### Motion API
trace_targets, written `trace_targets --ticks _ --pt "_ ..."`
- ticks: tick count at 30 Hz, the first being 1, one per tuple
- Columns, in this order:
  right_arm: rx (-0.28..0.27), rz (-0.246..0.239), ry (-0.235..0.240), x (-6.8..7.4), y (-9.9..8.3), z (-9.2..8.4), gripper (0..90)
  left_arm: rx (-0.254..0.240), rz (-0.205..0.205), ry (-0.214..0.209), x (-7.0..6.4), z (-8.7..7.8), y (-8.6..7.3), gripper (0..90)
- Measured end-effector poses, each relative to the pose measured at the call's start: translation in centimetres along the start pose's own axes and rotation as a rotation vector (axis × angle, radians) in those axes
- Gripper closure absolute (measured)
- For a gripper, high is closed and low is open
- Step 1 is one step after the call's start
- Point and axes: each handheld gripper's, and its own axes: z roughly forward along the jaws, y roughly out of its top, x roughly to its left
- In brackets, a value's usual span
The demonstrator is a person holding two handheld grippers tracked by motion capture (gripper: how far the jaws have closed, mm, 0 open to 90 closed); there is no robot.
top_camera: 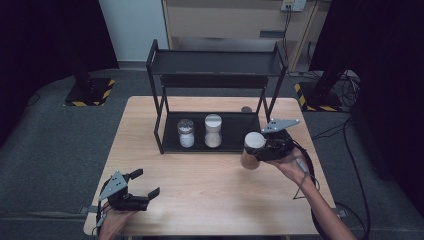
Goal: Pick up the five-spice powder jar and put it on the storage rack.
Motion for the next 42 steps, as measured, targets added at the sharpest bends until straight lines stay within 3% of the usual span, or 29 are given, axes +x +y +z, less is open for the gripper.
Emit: trace_targets --ticks 16,25,42 --pt "0.001 0.016 -0.032 -1.0 3.3 2.3 34.2 -0.004 -0.006 0.003 0.1 -0.1 -0.1 1.4" --pt "0.011 0.056 -0.070 -1.6 4.6 3.6 34.1 -0.005 -0.007 0.004 0.0 -0.2 -0.1 1.4" --pt "0.020 0.145 -0.170 -2.6 5.1 6.3 34.2 -0.005 -0.005 0.008 0.1 -0.3 -0.1 1.4"
